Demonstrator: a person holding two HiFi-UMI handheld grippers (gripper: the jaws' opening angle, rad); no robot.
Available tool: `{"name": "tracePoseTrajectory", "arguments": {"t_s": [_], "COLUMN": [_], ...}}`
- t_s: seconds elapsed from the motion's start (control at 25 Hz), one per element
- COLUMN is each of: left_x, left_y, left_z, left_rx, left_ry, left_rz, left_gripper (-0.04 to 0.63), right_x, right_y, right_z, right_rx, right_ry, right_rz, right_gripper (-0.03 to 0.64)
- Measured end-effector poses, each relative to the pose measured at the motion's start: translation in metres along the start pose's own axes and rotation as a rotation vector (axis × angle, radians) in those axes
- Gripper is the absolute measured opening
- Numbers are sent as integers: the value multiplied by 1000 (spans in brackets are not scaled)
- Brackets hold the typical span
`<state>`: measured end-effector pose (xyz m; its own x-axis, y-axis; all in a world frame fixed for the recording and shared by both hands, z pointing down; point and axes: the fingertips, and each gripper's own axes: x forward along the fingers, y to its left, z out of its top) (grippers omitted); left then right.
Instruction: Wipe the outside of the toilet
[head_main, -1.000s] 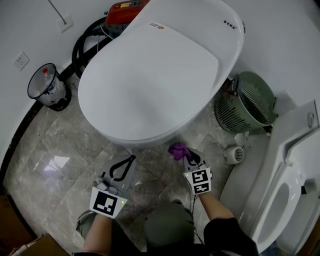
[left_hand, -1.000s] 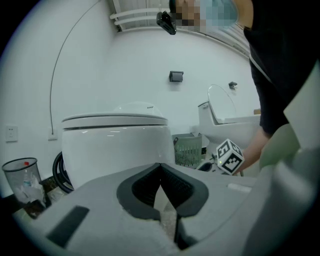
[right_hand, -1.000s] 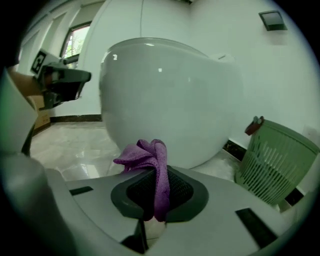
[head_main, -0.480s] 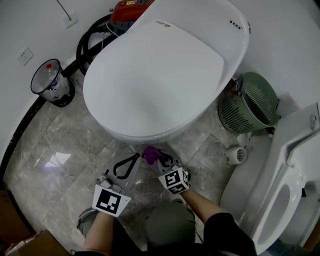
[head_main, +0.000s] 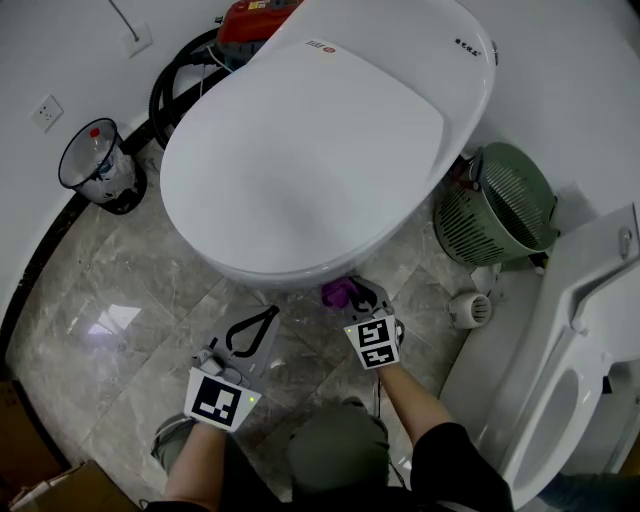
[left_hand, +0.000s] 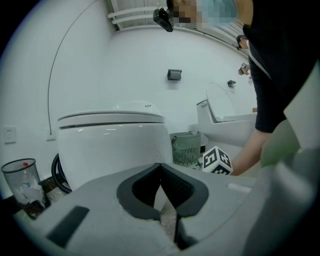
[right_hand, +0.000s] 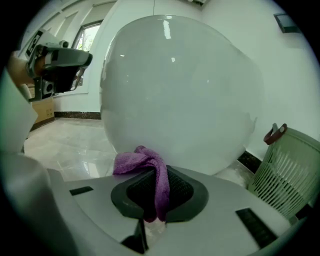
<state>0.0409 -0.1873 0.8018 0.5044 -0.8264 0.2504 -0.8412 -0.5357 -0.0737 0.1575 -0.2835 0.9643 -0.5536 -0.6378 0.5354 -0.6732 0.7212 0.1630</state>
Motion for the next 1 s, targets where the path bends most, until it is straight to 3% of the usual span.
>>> {"name": "tracePoseTrajectory", "arguments": {"t_s": [0.4,0.64,0.84,1.0], "left_x": [3,5,2,0], "left_y": [-8,-9,-8,-7], "left_z": [-5,-3,-1,1], "left_rx": [7,12,15,6], "left_ry": [16,15,7,-4], "left_rz": [-13,-11,-9,-23], "left_gripper": [6,6,6,6], "right_x": [1,14,14,10], "right_y": [-139,-205,-234,-228], "right_z": [-4,-11,-13,-16], "right_rx": [52,155,187,176], "right_ry": [28,94,138,136], "right_rz": [-269,-395,-470,-467], "right_gripper": [41,41,41,40]}}
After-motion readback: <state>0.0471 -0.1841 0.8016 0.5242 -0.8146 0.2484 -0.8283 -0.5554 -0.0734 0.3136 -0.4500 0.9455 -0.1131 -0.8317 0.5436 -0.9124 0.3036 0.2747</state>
